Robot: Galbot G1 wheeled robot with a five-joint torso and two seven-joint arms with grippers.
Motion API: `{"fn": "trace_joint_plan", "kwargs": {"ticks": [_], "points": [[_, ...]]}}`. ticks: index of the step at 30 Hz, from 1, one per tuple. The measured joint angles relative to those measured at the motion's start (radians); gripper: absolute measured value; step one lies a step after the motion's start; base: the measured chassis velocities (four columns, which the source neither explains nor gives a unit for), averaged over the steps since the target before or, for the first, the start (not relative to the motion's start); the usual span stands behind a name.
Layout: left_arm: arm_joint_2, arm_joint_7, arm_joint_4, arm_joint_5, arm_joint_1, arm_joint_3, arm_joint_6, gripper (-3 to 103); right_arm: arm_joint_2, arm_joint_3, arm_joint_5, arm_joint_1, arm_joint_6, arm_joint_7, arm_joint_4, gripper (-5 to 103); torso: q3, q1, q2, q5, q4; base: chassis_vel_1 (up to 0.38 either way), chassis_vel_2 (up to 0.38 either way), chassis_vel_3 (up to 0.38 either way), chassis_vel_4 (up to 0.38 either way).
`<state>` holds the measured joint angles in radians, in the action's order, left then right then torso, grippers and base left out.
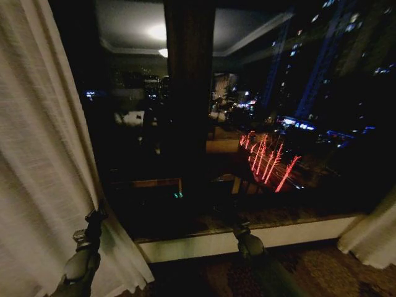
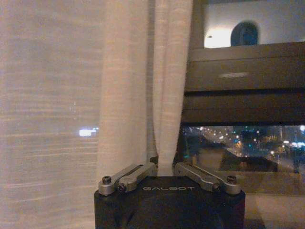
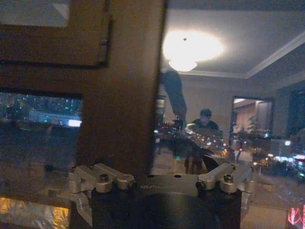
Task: Open the curtains by pulling them apart, changing their state from closed to fully open.
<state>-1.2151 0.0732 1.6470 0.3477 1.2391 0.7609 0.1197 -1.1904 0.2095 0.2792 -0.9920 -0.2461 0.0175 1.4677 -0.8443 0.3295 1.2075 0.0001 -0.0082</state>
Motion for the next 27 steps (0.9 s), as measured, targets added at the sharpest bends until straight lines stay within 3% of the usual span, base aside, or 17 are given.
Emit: {"fn": "trace_joint_plan", "kwargs": {"ticks": [13, 27], "points": [[-0.038, 0.013, 0.032, -0.031, 0.048, 0.010, 0.020, 0, 0.000, 0.000, 0.000, 0.000, 0.000, 0.000, 0.000, 100, 0.000, 0.000, 0.000, 0.0001, 0.0002, 0.343, 0.317, -0.336, -0.311], [-0.036, 0.015, 0.068, -0.029, 0.088, 0.051, 0.022, 0, 0.000, 0.000, 0.000, 0.000, 0.000, 0.000, 0.000, 100, 0.000, 0.000, 0.000, -0.0001, 0.0003, 0.471, 0.245, -0.483, -0.243]]}}
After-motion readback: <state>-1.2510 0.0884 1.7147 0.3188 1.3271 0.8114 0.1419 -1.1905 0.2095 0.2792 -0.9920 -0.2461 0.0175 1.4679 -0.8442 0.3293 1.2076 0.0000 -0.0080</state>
